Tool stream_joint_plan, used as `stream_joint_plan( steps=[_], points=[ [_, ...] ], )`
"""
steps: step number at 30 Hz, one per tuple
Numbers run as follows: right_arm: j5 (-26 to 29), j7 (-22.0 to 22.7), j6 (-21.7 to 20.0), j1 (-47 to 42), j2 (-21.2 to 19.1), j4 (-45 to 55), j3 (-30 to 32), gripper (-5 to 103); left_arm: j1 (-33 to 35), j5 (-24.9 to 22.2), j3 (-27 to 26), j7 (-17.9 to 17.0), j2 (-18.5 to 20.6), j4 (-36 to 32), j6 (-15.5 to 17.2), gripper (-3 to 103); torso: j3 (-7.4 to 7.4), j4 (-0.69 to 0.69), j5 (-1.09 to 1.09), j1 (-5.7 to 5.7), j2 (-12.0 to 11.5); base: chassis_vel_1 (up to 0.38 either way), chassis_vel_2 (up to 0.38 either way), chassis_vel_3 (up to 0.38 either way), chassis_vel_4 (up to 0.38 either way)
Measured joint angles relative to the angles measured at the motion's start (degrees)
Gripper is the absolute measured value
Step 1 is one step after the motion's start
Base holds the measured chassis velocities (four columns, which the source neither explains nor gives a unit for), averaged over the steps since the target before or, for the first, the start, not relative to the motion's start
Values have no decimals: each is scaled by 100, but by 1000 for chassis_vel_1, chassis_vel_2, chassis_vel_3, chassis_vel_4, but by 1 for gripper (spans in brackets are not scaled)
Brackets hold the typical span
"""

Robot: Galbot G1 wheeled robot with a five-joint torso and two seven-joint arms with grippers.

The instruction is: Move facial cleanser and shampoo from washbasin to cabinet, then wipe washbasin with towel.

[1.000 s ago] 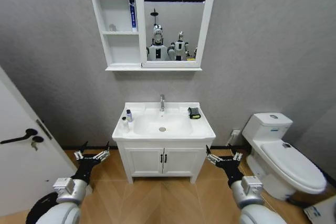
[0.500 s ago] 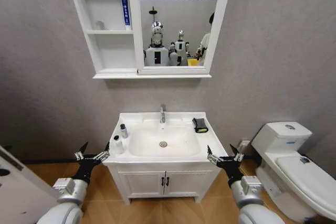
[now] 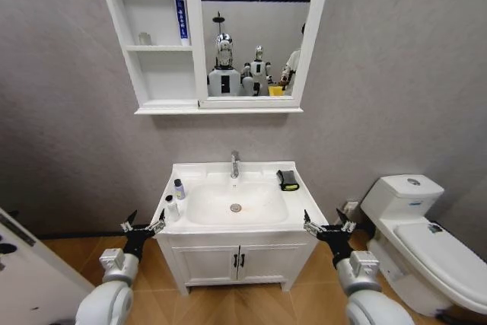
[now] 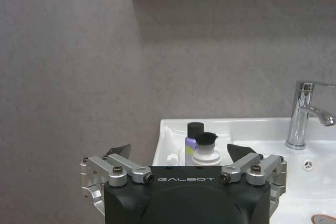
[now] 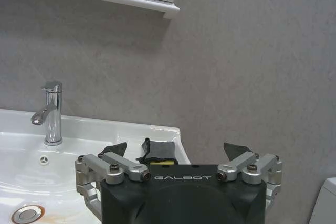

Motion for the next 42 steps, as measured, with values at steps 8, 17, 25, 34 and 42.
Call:
stream_joint_plan(
  steps=[8, 17, 25, 34, 42],
  points=[
    [112, 12, -1, 285, -85, -331, 27, 100, -378, 166, 364, 12, 119, 748, -75, 100, -1, 1, -1, -1, 0, 0, 0, 0, 0],
    [246, 52, -1, 456, -196, -532, 87, 100, -874, 26, 706, -146, 138, 1234, 54, 100, 0, 0, 1, -1, 0, 0, 0, 0, 0],
    [288, 70, 25, 496, -229, -609, 112, 100, -1239, -11, 880, -362, 6, 1465, 66, 100, 0, 0, 0, -1, 0, 0, 0, 0, 0],
    [285, 90, 37, 519, -272, -637, 78, 100, -1292, -10, 868, -358, -55, 1517, 24, 87, -1, 0, 0, -2, 0, 0, 0, 0, 0],
    [228, 90, 32, 465, -227, -639, 26, 100, -1255, -30, 751, -273, -48, 1453, -15, 54, -1, 0, 0, -2, 0, 0, 0, 0, 0]
  ],
)
